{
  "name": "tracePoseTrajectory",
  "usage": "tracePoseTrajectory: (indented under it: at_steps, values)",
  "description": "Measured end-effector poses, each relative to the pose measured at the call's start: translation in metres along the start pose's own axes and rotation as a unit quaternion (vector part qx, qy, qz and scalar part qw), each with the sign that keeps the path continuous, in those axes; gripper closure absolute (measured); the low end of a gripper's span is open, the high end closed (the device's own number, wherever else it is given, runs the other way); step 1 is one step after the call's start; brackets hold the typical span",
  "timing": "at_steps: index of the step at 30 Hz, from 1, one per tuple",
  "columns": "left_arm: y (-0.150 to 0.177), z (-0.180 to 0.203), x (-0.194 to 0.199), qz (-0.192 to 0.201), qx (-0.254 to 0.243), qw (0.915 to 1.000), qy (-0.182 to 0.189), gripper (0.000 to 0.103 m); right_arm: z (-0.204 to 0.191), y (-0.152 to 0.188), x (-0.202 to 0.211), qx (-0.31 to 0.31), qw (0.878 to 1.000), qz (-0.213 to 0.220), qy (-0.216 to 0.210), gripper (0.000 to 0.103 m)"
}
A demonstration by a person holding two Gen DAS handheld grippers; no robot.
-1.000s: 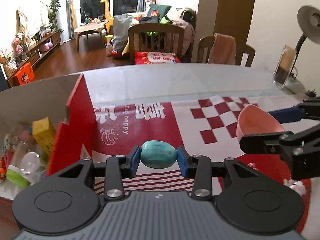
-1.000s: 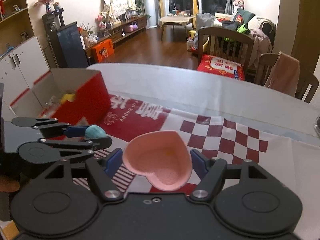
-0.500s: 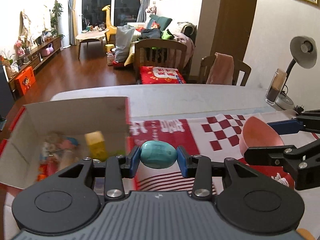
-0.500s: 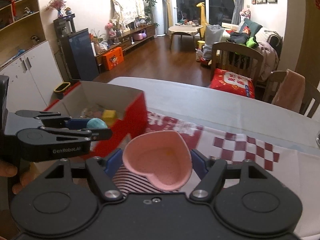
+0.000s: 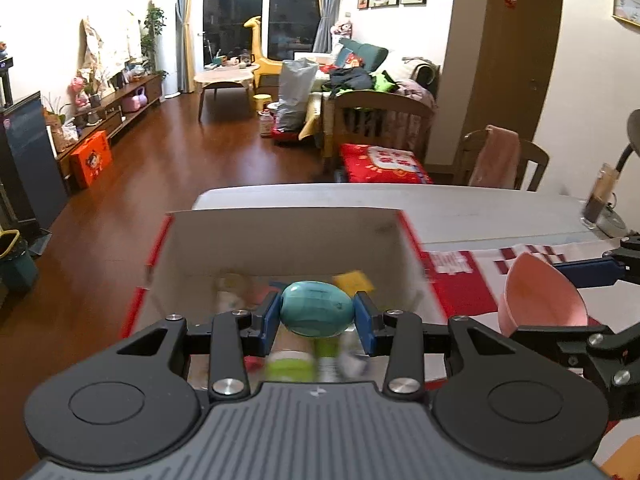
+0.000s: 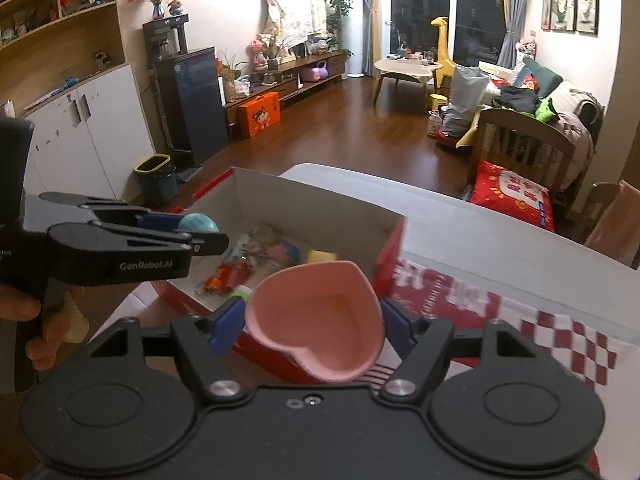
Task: Organize rigid objects
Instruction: 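Carry the teal egg and pink heart bowl with both grippers into the box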
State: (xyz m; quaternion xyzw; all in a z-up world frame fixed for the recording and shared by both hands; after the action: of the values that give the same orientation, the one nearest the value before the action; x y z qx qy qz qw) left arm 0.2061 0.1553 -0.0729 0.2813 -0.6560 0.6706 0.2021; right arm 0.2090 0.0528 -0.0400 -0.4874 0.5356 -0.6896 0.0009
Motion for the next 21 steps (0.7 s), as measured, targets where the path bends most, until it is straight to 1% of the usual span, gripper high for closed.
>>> tracePoseTrajectory:
  at_steps: [4, 10, 17, 21]
  values:
    - [0.001, -0.028, -0.012, -0.007, -0.011, 0.9999, -0.003, 0.064, -0.022, -0.007, -0.027, 0.012, 1.0, -0.008, 0.01, 0.03]
    - [-0.001, -0.059, -0.043, -0.017, -0.026, 0.9995, -0.011, 0.064, -0.039, -0.009, -0.069, 0.028, 0.999, -0.029, 0.022, 0.03]
    - [-0.008, -0.069, -0.083, -0.027, -0.051, 0.9983, -0.009, 0.064, -0.05, -0.007, -0.107, 0.046, 0.997, -0.054, 0.037, 0.03]
    - [-0.01, -0.068, -0.106, -0.046, -0.061, 0.9971, -0.002, 0.064, -0.05, -0.005, -0.122, 0.043, 0.996, -0.064, 0.043, 0.03]
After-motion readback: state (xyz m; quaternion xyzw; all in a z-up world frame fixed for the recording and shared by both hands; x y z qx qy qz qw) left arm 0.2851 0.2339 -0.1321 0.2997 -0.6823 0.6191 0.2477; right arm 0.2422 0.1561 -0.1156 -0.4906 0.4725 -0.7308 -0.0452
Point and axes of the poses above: each gripper's, at about its wrist camera, not at the fingertips, and x roughly against the way its jaws point, z to its right, y to its underside, the point moved 8 cm from there along -x, roughly the way its jaws point, and after that the axes turned 5 degrees about -x, right-handed, at the moved point
